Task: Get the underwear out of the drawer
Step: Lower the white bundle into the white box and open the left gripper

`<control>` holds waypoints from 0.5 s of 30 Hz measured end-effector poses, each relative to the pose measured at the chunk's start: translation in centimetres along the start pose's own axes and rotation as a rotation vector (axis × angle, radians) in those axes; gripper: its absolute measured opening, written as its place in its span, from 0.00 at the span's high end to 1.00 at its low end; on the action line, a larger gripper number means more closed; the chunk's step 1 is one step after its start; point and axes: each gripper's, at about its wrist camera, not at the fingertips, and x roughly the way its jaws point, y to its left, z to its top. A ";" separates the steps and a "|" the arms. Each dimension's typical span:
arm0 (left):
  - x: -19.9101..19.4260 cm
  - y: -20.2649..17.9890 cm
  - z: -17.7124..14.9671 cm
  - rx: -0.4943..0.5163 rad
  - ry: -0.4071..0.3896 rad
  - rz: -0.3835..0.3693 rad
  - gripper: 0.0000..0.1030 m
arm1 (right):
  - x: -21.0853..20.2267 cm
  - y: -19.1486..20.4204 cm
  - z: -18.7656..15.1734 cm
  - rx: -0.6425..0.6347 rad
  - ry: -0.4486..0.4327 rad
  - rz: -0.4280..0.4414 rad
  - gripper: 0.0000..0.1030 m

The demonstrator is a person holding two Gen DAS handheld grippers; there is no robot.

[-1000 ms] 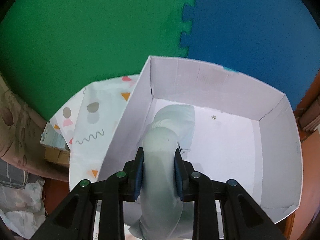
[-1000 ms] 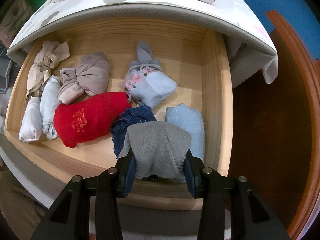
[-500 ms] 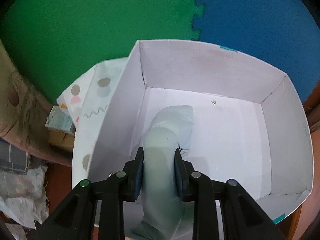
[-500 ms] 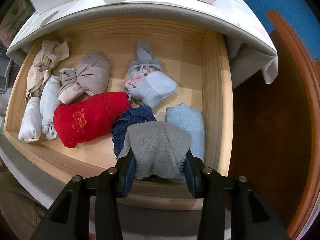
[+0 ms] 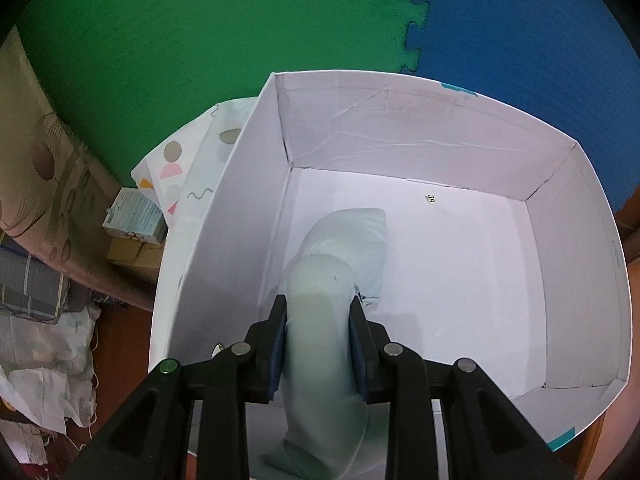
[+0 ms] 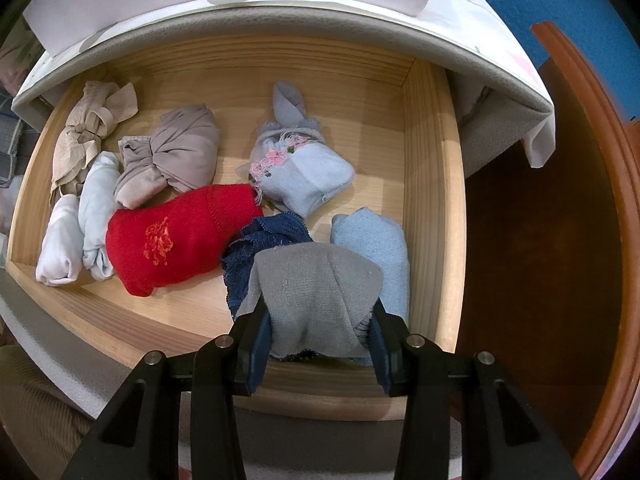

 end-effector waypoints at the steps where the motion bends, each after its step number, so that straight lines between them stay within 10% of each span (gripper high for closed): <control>1: -0.1 0.1 -0.1 -0.003 0.000 0.000 0.71 | 0.0 0.0 0.0 -0.001 0.000 -0.001 0.62; 15: -1.7 -0.8 -0.2 0.020 -0.028 -0.001 0.53 | -0.1 0.2 0.0 0.004 -0.001 -0.005 0.62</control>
